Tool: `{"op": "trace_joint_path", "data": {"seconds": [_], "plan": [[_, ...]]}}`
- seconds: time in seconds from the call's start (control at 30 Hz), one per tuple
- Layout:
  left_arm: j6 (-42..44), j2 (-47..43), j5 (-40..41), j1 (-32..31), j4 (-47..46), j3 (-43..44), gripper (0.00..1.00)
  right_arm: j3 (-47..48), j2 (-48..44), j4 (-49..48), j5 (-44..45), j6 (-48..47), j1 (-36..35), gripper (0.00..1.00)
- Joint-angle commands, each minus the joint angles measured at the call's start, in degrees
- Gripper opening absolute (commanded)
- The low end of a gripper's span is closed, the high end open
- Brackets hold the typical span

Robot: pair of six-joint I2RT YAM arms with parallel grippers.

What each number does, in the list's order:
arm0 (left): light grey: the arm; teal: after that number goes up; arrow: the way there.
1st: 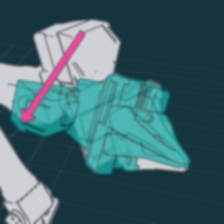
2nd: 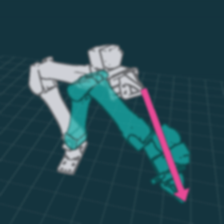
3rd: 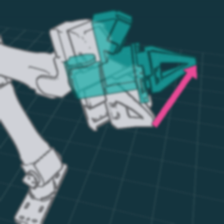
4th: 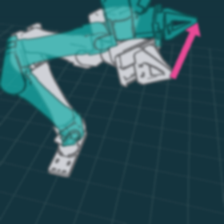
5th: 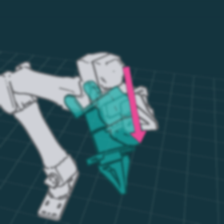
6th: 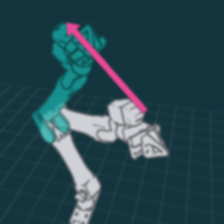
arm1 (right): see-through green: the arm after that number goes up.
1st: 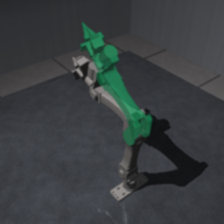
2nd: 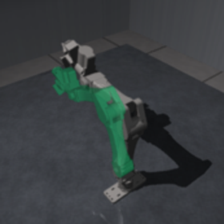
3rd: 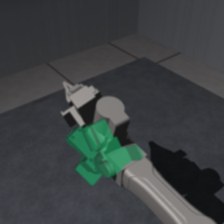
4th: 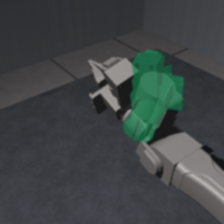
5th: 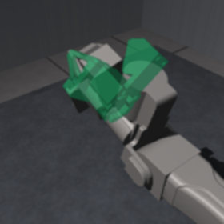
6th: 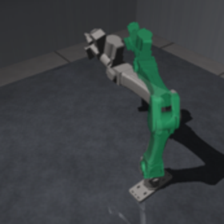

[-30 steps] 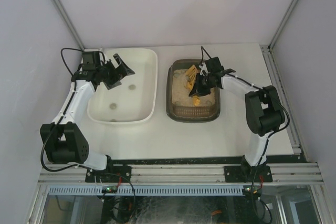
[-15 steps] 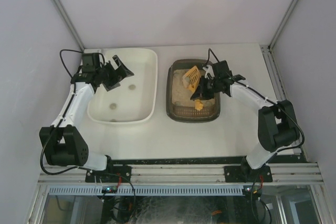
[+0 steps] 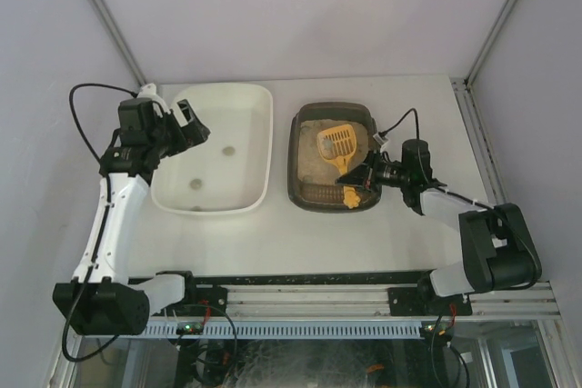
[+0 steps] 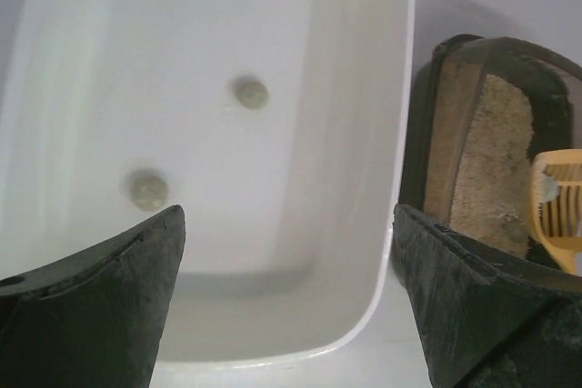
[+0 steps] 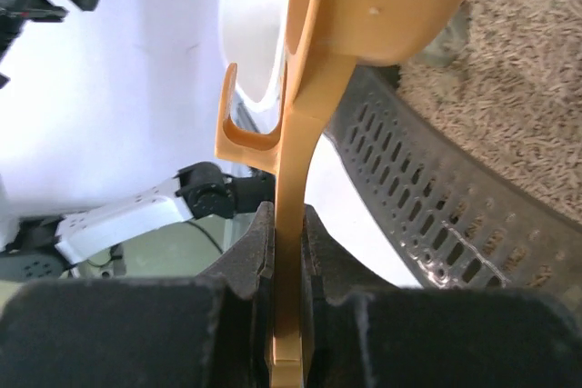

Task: Clean the litter box

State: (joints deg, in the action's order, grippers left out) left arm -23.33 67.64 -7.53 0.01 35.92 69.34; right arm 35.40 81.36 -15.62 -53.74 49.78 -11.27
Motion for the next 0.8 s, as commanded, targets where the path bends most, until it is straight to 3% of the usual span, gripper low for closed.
{"op": "trace_joint_path", "data": {"seconds": [0.0, 0.17, 0.3, 0.47, 0.6, 0.77], "plan": [[6.59, -4.04, 6.5, -0.23, 3.15, -0.99, 1.0, -5.87, 1.34, -33.41, -8.55, 16.06, 3.06, 0.0], [9.71, -10.62, 10.71, -1.35, 1.39, -6.53, 1.0, -15.08, 11.32, -69.72, -7.81, 34.59, 7.48, 0.0], [11.92, -12.92, 18.01, -3.53, 0.83, -10.76, 1.0, -15.66, 14.22, -69.93, -6.22, 30.2, 1.76, 0.0], [10.96, -14.06, 21.48, -4.31, 0.52, -13.57, 1.0, -16.57, 15.99, -70.43, -5.36, 29.69, 6.17, 0.0], [10.49, -15.49, 20.96, -4.31, -0.67, -15.07, 1.0, -15.0, 15.51, -70.36, -5.9, 30.76, 4.81, 0.0], [11.35, -16.38, 20.31, -4.32, -0.85, -15.55, 1.0, -14.51, 16.79, -69.89, -6.24, 31.72, 8.06, 0.0]]}}
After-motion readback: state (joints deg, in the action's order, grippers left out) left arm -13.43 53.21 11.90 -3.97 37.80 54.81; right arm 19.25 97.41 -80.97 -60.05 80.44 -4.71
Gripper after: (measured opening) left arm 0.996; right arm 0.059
